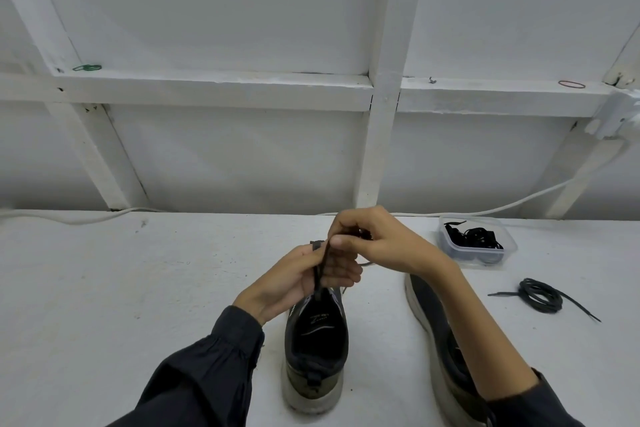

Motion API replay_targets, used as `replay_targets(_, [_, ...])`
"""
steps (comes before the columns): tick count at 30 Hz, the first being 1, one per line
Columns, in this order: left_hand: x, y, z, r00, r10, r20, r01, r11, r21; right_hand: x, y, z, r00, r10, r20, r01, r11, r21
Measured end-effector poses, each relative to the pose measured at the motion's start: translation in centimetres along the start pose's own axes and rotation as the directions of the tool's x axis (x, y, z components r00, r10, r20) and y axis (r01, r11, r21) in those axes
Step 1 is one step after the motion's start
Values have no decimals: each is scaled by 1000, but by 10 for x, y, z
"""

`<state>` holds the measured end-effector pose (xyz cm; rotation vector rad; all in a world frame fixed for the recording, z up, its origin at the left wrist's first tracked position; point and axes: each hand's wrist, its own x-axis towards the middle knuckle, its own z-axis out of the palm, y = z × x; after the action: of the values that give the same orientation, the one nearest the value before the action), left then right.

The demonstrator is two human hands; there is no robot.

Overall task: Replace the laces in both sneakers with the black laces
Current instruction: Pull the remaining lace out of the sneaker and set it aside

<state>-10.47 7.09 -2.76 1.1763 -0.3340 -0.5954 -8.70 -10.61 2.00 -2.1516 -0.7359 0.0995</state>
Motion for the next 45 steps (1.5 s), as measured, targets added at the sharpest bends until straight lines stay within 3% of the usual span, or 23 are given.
replay_targets(4, [-1,-1,2,999,-31,-34,25,987,-159,6,0,2,999,-31,-29,31,1000,-2])
replay_targets(10, [-2,0,4,996,-81,-25,75,978,-194,12,4,5,996,-52,-68,55,998,40])
replay_targets(17, [-1,1,6,997,-75,20,77,984,-163,19,18,12,996,19,-91,0,979,202])
replay_targets(23, [2,-2,4,998,10,63,-9,1000,-22,17,38,29,991,128,-37,-105,921,375])
replay_targets(30, [8,9,-7,996,89,-17,-91,985,-147,-2,53,57,972,233,-10,-225,949,221])
replay_targets(34, [8,7,-10,995,96,-35,-100,979,-175,-12,43,57,987,128,101,-133,990,46])
replay_targets(38, [10,3,-10,989,140,-50,-148,968,-203,-17,31,45,968,121,218,-103,990,-93])
replay_targets(41, [12,4,-9,978,195,-69,-204,965,-168,-20,22,38,959,113,258,-85,989,-119])
replay_targets(45, [15,10,-15,959,254,-129,-270,955,-126,-24,6,30,959,123,253,-119,992,-32])
